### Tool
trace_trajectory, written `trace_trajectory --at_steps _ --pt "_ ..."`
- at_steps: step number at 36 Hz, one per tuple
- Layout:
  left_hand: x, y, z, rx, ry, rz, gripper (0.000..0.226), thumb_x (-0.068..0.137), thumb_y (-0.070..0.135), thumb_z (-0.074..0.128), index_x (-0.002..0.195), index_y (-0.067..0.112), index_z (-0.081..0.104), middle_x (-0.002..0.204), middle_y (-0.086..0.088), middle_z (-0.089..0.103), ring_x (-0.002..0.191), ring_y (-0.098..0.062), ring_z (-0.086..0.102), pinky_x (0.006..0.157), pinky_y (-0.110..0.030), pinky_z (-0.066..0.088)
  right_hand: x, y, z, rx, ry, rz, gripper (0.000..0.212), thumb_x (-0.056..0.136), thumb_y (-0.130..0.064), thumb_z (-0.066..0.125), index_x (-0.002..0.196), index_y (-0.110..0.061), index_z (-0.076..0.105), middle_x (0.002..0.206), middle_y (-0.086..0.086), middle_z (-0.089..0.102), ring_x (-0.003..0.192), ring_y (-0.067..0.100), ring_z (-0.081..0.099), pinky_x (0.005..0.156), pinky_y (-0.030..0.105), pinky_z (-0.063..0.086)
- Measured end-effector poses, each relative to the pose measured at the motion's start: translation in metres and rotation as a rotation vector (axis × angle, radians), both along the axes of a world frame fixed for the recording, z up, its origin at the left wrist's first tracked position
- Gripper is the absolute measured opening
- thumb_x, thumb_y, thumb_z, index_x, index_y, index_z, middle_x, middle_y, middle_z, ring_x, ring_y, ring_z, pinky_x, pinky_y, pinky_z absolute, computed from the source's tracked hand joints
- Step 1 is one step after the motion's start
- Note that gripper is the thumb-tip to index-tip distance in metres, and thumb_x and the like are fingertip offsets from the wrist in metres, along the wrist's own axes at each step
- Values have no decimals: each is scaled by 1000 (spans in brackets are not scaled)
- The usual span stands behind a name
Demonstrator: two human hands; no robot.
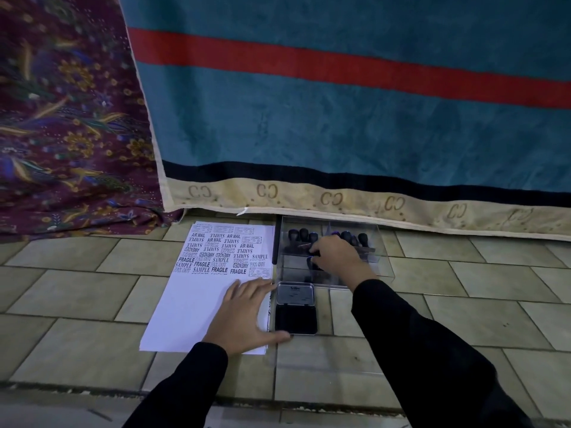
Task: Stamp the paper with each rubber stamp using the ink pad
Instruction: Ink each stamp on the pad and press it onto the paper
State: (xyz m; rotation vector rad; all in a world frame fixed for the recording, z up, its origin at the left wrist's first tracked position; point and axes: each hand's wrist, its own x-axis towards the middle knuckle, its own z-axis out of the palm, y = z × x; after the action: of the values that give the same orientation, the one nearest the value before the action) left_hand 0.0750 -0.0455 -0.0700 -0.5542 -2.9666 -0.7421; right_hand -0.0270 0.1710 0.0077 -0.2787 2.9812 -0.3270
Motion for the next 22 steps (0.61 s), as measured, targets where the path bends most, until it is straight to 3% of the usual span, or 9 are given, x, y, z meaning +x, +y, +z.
trace_trajectory --at_steps 5,8,12,18,20,22 --pt "1 0 1 -37 -1 2 101 59 89 50 144 41 24 148 21 25 138 2 15 119 -35 -2 0 -7 0 100 16 -9 22 85 -25 63 102 -12 65 105 12 66 98 31 62 81 40 55" --pt "1 0 1 -40 -5 5 101 59 88 51 144 40 24 148 21 25 138 2 14 119 -35 -2 0 -10 2 57 26 -26 16 82 -20 66 94 -9 66 98 13 67 91 31 64 75 39 54" --pt "0 0 1 -50 -1 5 101 59 88 50 144 40 24 148 21 25 138 2 14 119 -35 -2 0 -8 1 -163 37 -56 10 76 -11 70 81 -13 61 89 7 65 82 24 61 67 34 51" --pt "0 0 0 -41 7 -2 98 61 87 49 143 41 25 148 20 26 138 1 16 119 -38 1 0 0 1 -511 -2 -182 21 77 -19 75 89 -12 60 76 -3 54 74 13 53 55 16 39" --pt "0 0 -1 -28 9 -1 98 61 87 50 143 40 27 148 19 27 139 -1 18 119 -39 1 2 4 0 -645 27 -252 24 77 -18 75 94 -14 59 75 -5 55 73 12 55 61 20 45" --pt "0 0 -1 -27 11 -3 99 60 89 48 143 40 27 149 19 28 139 -1 18 119 -39 1 9 8 2 -801 56 -296 24 77 -12 74 98 -13 62 79 -3 58 79 17 59 74 34 56"
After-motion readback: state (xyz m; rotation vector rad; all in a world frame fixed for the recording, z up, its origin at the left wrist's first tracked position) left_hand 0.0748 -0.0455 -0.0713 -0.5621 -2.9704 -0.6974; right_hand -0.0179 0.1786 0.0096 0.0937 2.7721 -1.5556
